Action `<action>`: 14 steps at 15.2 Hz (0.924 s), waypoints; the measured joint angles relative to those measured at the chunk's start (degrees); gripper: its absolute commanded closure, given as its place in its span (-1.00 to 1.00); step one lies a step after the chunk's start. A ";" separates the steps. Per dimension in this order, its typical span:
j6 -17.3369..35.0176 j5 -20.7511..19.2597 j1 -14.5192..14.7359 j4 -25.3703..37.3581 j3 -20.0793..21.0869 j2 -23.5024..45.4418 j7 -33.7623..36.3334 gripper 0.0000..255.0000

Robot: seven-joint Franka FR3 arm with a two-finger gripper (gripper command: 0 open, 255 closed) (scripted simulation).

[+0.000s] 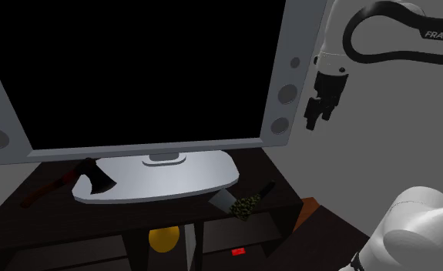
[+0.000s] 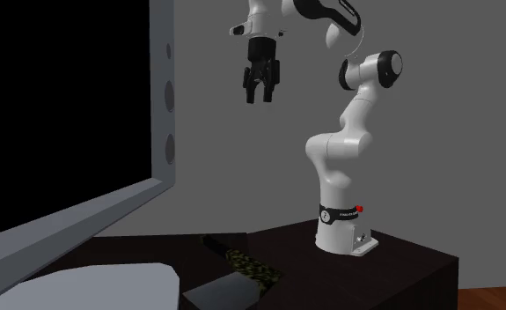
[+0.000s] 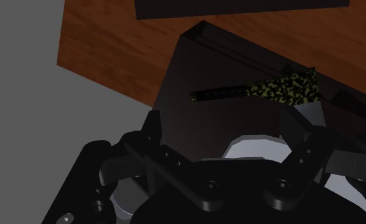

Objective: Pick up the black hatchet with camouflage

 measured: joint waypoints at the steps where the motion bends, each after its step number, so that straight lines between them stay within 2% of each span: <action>1: 0.00 0.00 0.00 0.00 0.00 0.00 0.00 -1.00; 5: 4.47 1.89 -1.35 -5.63 2.10 -0.80 7.04 -1.00; 14: 21.60 7.90 -4.78 -17.73 9.68 4.82 28.57 -1.00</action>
